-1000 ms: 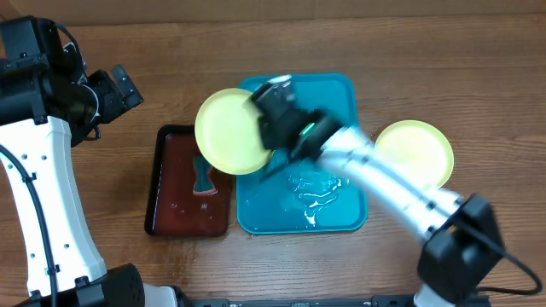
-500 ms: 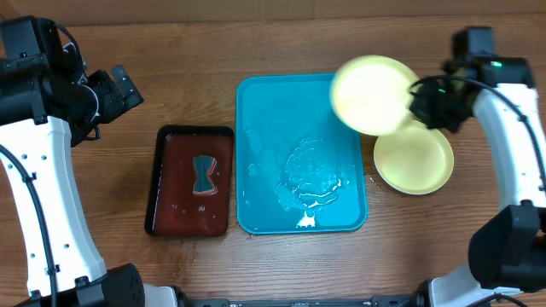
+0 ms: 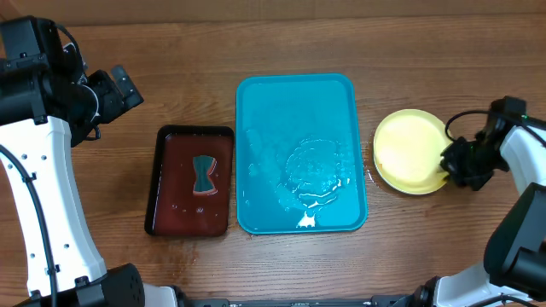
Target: Clean dirty plates on tray and stack at the side
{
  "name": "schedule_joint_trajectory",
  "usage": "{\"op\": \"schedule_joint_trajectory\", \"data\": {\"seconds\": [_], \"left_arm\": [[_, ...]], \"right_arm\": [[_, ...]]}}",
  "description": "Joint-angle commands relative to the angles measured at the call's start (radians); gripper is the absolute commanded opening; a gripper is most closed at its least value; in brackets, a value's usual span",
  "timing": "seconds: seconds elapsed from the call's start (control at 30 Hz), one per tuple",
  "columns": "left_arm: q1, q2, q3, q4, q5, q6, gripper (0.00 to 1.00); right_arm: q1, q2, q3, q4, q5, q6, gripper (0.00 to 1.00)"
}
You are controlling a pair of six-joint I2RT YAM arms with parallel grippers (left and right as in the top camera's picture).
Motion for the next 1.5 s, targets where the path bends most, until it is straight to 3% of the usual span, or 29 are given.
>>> {"op": "schedule_joint_trajectory", "data": {"seconds": [0.0, 0.17, 0.27, 0.5, 0.6, 0.73, 1.03, 1.17, 1.37, 1.47], "left_arm": [[0.0, -0.008, 0.02, 0.001, 0.006, 0.004, 1.0], [0.0, -0.008, 0.02, 0.001, 0.006, 0.004, 1.0], [0.0, -0.008, 0.02, 0.001, 0.006, 0.004, 1.0], [0.0, -0.008, 0.02, 0.001, 0.006, 0.004, 1.0], [0.0, -0.008, 0.02, 0.001, 0.006, 0.004, 1.0], [0.0, -0.008, 0.02, 0.001, 0.006, 0.004, 1.0], [0.0, -0.008, 0.02, 0.002, 0.007, 0.002, 1.0], [-0.001, -0.008, 0.02, 0.001, 0.027, -0.068, 1.0], [-0.026, -0.008, -0.001, -0.124, 0.219, -0.1, 1.0], [-0.091, -0.007, -0.064, -0.125, 0.064, -0.083, 1.0]], "right_arm": [[0.009, -0.05, 0.017, -0.001, -0.029, -0.008, 0.36], [0.075, -0.198, 0.029, -0.016, -0.03, -0.027, 0.37], [0.175, -0.304, 0.03, -0.003, -0.074, -0.108, 0.33], [0.591, -0.407, 0.029, 0.082, -0.13, -0.312, 0.32], [0.793, -0.356, 0.029, 0.138, -0.054, -0.299, 0.33], [0.914, -0.28, 0.029, 0.15, 0.113, -0.156, 0.36], [0.899, -0.214, 0.029, 0.187, 0.164, -0.013, 0.36], [0.848, -0.214, 0.029, 0.201, 0.16, 0.069, 0.36], [0.797, -0.214, 0.029, 0.148, 0.137, 0.077, 0.38], [0.797, -0.214, 0.029, 0.136, 0.137, 0.076, 0.38]]}}
